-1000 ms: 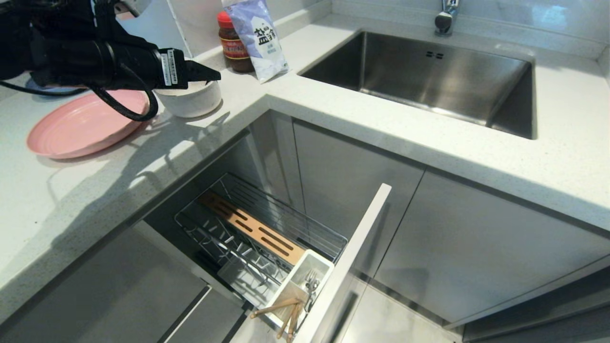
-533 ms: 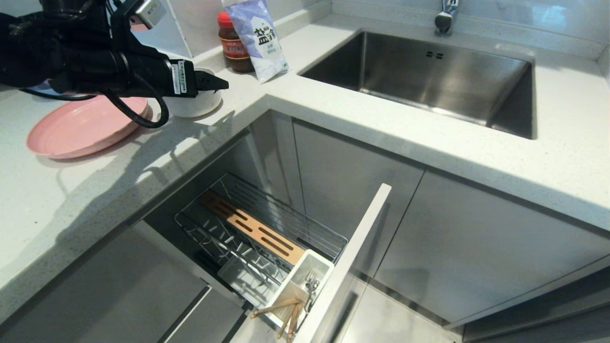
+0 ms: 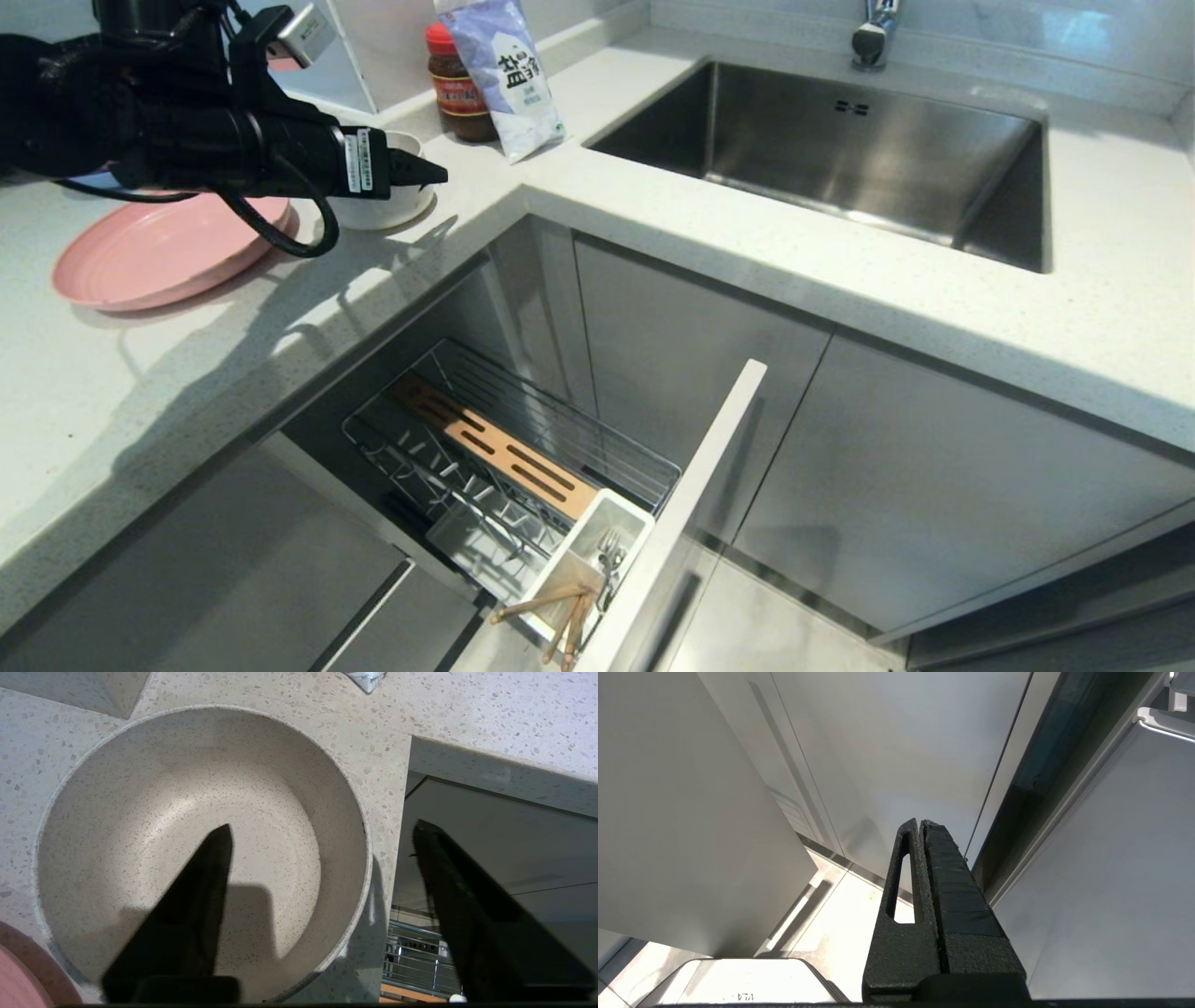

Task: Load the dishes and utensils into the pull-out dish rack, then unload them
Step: Pick up the bowl and place it in the cupboard

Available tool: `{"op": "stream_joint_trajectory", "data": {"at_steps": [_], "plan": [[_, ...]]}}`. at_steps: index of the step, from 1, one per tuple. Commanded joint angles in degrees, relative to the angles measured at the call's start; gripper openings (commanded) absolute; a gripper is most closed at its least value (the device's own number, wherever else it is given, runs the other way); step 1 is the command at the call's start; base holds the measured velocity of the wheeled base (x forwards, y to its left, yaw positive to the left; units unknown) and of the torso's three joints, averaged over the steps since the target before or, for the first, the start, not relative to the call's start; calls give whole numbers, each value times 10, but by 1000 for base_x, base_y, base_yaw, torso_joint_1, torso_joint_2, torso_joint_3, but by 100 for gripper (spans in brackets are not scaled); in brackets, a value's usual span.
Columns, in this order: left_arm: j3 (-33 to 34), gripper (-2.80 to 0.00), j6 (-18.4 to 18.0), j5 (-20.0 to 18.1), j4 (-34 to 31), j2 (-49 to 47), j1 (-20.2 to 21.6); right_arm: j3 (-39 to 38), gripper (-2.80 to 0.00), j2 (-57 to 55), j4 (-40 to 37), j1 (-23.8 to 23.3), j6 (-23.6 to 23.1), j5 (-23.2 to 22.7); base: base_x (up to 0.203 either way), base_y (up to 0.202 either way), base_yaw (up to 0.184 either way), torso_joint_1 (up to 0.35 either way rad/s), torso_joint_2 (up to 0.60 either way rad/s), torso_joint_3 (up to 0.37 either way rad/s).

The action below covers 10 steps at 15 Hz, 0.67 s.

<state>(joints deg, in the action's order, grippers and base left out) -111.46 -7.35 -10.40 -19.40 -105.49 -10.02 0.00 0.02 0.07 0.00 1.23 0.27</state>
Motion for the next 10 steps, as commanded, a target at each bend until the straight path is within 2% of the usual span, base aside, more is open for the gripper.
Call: {"op": "stream_joint_trajectory", "data": {"at_steps": [1, 10], "plan": [[0, -280, 0, -1, -1, 0, 0, -1, -280, 2, 0, 0, 0, 0, 0, 0, 0, 0, 0, 0], [1, -280, 1, -1, -5, 5, -5, -1, -280, 2, 0, 0, 0, 0, 0, 0, 0, 0, 0, 0]]}}
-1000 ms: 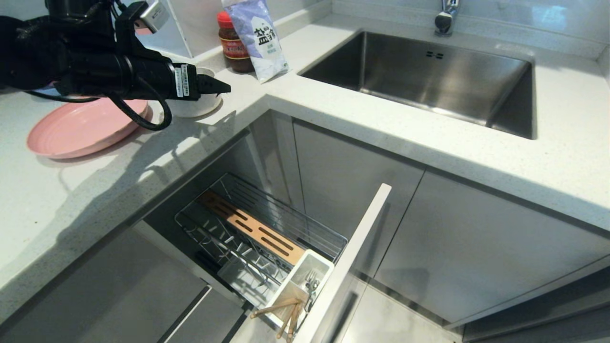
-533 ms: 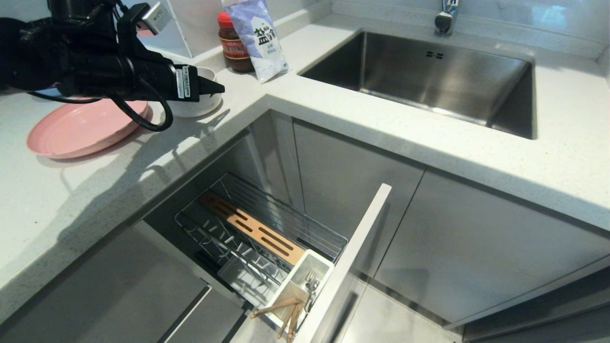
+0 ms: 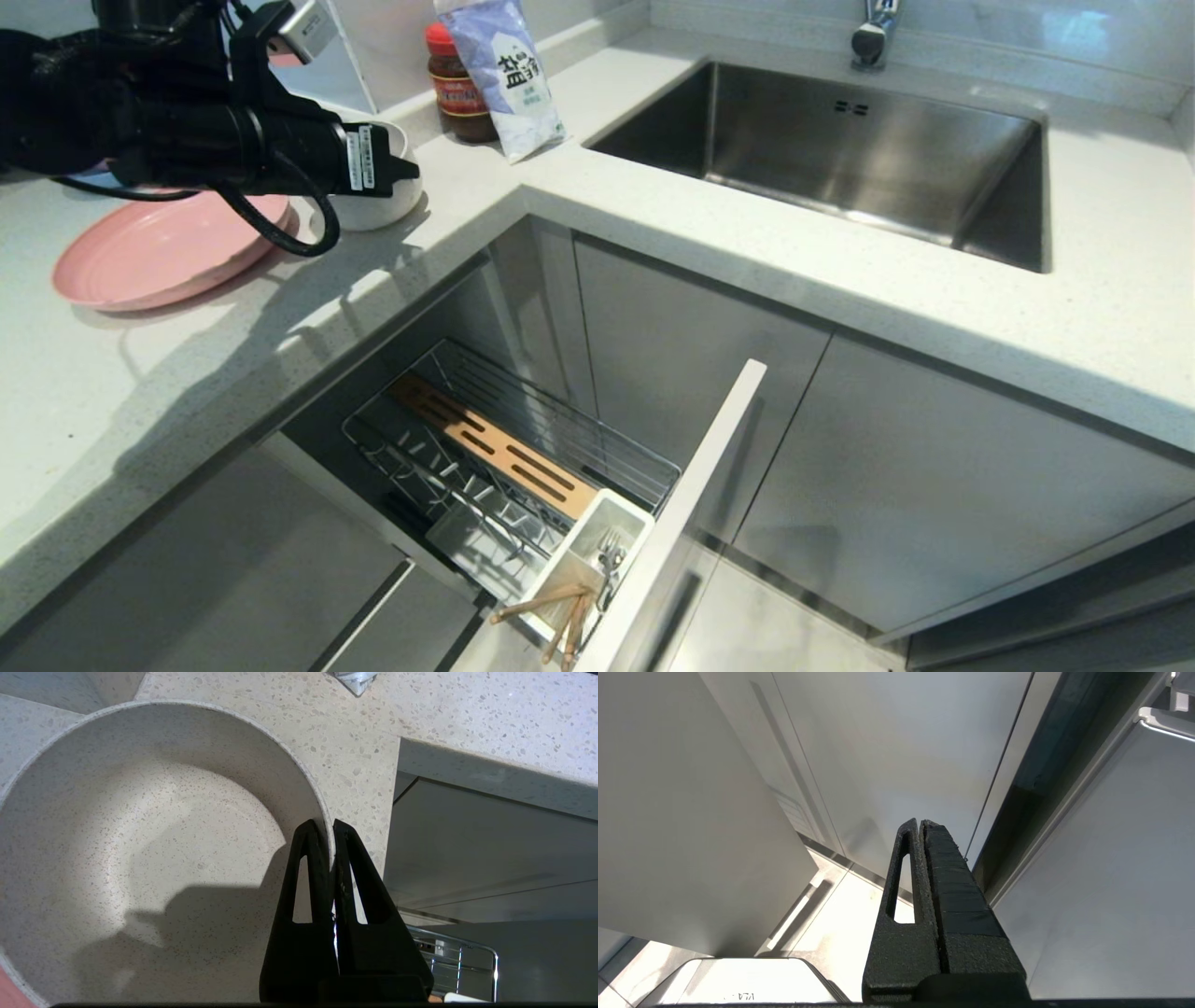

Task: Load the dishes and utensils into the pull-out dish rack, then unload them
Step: Pick up the bowl and place it in the cupboard

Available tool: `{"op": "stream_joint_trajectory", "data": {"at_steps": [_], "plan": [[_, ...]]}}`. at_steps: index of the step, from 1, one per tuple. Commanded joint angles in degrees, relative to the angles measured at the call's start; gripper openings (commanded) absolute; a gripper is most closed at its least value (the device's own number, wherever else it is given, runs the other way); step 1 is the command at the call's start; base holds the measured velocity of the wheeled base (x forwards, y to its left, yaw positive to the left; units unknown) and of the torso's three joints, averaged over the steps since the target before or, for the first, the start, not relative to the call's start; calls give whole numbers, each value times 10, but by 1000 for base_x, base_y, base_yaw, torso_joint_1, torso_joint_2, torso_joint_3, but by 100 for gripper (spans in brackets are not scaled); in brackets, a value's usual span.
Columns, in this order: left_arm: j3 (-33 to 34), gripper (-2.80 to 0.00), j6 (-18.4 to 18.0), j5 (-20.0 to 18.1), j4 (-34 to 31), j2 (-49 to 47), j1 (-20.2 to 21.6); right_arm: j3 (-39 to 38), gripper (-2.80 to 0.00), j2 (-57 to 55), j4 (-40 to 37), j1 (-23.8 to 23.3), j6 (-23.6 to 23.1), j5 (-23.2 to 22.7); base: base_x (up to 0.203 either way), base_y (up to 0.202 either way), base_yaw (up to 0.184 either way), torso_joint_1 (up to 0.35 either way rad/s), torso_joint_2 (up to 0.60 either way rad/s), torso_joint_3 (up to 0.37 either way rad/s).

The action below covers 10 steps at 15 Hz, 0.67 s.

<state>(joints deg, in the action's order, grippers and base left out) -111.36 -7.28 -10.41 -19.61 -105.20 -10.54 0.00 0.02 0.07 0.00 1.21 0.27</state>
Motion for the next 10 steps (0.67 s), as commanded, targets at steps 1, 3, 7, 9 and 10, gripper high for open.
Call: {"op": "stream_joint_trajectory", "data": {"at_steps": [1, 3, 7, 9, 10], "plan": [[1, -280, 0, 0, -3, 2, -1, -1, -280, 2, 0, 0, 0, 0, 0, 0, 0, 0, 0, 0], [1, -280, 0, 0, -9, 10, -6, -1, -280, 2, 0, 0, 0, 0, 0, 0, 0, 0, 0, 0], [1, -280, 6, 6, -48, 61, -9, -1, -280, 2, 0, 0, 0, 0, 0, 0, 0, 0, 0, 0], [1, -280, 44, 1, -71, 97, -12, -1, -280, 2, 0, 0, 0, 0, 0, 0, 0, 0, 0, 0], [1, -280, 73, -4, -74, 115, -16, -1, -280, 2, 0, 0, 0, 0, 0, 0, 0, 0, 0, 0]]}}
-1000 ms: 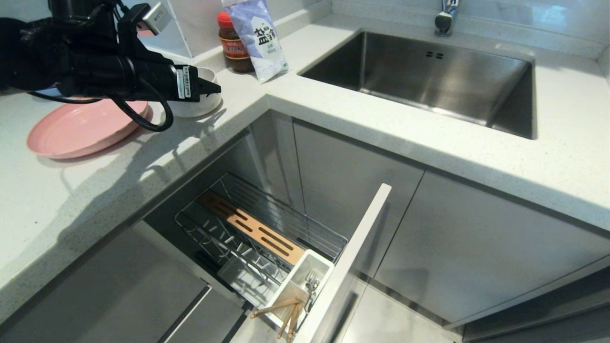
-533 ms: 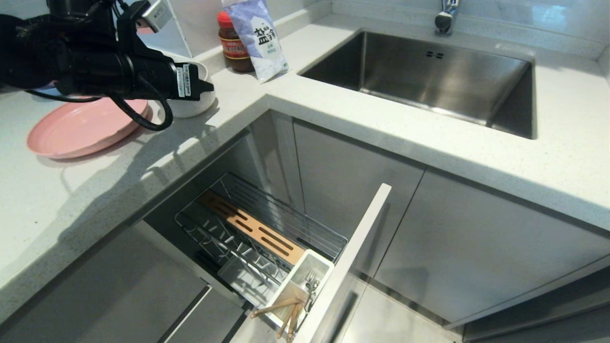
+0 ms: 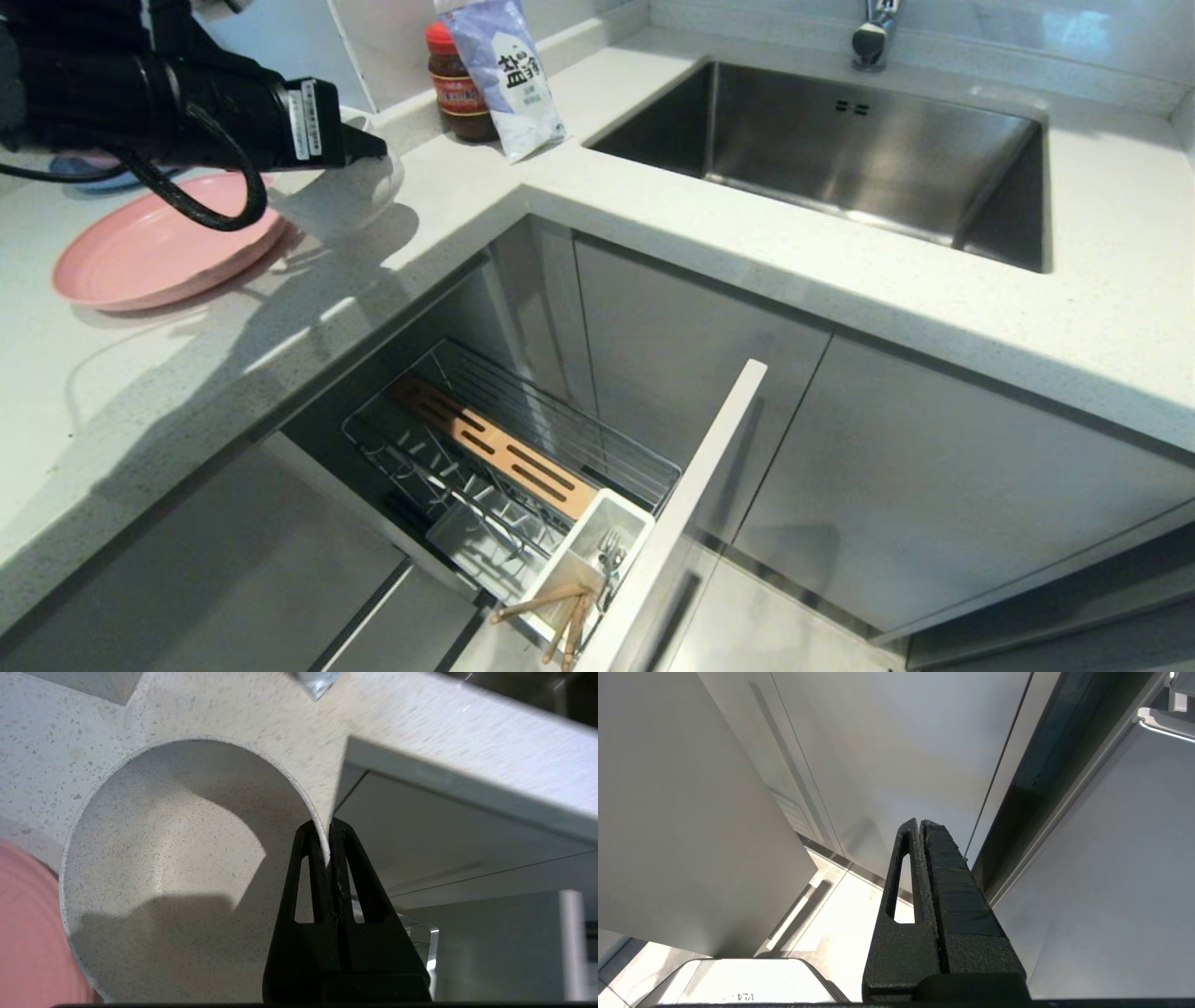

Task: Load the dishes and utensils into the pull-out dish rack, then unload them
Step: Pick up the bowl and place it in the cupboard

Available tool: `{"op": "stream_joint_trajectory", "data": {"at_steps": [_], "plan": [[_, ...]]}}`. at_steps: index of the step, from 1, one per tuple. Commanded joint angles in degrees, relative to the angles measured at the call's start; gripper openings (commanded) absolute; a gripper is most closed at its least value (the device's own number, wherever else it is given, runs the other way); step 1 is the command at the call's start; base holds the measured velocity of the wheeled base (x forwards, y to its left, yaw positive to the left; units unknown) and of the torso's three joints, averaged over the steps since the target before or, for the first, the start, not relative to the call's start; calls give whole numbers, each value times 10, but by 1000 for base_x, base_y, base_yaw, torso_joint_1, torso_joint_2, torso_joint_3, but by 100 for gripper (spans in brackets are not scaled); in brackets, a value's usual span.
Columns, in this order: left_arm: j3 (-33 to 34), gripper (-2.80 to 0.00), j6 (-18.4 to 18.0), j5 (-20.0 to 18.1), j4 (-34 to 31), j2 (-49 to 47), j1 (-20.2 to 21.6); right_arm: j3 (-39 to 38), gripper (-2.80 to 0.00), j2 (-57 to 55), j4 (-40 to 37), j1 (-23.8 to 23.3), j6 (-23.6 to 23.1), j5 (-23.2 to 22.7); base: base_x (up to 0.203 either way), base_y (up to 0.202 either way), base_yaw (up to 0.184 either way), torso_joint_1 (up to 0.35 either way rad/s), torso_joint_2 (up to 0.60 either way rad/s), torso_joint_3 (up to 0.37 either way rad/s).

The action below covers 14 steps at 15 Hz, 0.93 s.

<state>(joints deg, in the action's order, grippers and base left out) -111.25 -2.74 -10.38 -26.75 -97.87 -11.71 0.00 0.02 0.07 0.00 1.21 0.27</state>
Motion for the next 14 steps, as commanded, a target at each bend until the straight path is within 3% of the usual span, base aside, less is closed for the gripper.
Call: {"op": "stream_joint_trajectory", "data": {"at_steps": [1, 4, 5, 7, 9, 14], "plan": [[0, -280, 48, -8, -5, 56, -7, -1, -280, 2, 0, 0, 0, 0, 0, 0, 0, 0, 0, 0], [22, -280, 92, -44, -7, 120, -30, -1, -280, 2, 0, 0, 0, 0, 0, 0, 0, 0, 0, 0], [32, -280, 111, -59, -13, 138, -55, -1, -280, 2, 0, 0, 0, 0, 0, 0, 0, 0, 0, 0], [39, -280, 153, -69, -77, 164, -95, -1, -280, 2, 0, 0, 0, 0, 0, 0, 0, 0, 0, 0], [46, -280, 161, -67, -90, 178, -136, -1, -280, 2, 0, 0, 0, 0, 0, 0, 0, 0, 0, 0], [197, -280, 162, -31, -80, 208, -164, -1, -280, 2, 0, 0, 0, 0, 0, 0, 0, 0, 0, 0]]}}
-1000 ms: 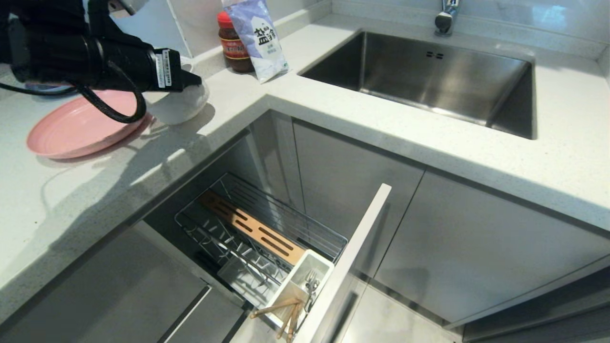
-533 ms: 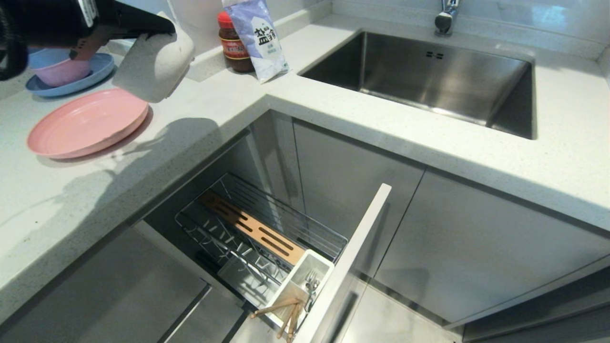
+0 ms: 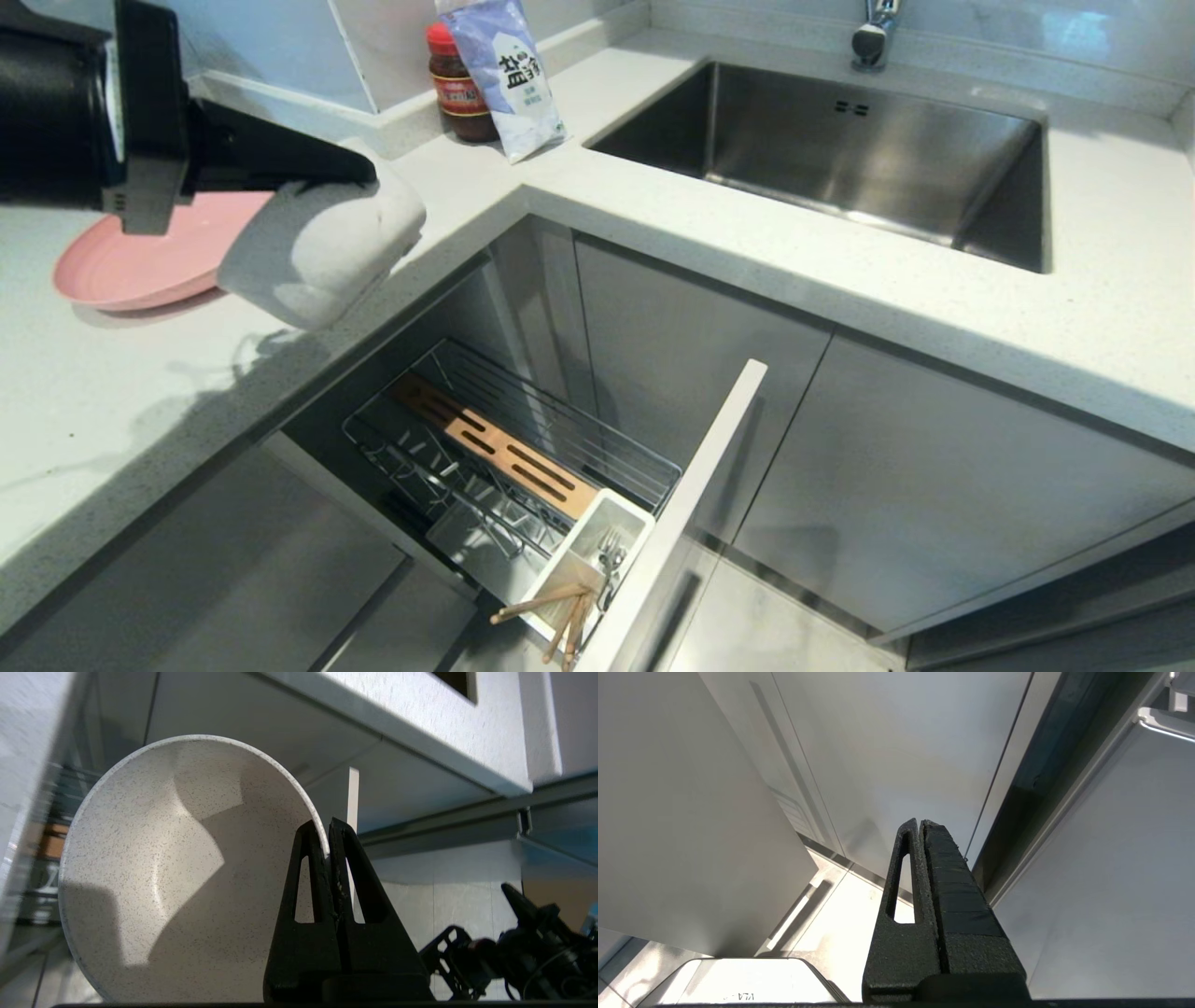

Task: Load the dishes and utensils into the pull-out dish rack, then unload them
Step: Pick up the bowl and place it in the cupboard

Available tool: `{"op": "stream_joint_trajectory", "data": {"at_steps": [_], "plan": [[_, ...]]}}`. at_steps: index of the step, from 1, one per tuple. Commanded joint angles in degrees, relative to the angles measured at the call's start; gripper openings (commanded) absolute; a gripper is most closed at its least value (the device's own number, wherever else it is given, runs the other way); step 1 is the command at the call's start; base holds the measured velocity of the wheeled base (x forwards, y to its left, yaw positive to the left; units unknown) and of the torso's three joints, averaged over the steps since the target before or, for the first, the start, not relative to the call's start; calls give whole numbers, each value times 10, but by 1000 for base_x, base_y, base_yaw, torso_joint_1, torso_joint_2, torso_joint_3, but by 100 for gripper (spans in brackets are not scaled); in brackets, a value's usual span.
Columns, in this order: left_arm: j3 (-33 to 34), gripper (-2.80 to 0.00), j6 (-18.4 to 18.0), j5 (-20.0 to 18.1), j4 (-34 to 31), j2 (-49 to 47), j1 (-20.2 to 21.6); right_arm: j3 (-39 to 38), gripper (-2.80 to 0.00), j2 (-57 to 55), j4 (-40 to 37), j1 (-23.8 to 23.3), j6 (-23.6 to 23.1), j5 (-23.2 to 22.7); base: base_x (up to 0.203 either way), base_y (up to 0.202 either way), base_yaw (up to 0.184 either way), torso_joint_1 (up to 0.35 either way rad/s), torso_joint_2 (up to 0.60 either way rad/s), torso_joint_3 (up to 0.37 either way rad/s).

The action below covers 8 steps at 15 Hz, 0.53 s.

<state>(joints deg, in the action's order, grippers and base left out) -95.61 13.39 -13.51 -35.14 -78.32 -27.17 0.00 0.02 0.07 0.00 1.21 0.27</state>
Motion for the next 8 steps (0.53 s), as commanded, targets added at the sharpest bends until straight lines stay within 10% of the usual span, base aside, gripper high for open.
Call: {"op": "stream_joint_trajectory", "data": {"at_steps": [1, 5, 8], "plan": [[63, -280, 1, 2, 24, 11, -11, -1, -280, 2, 0, 0, 0, 0, 0, 0, 0, 0, 0, 0], [162, -280, 1, 42, 226, -46, -16, -1, -280, 2, 0, 0, 0, 0, 0, 0, 0, 0, 0, 0], [175, -280, 66, 79, 248, -59, -67, -1, -280, 2, 0, 0, 0, 0, 0, 0, 0, 0, 0, 0]]}}
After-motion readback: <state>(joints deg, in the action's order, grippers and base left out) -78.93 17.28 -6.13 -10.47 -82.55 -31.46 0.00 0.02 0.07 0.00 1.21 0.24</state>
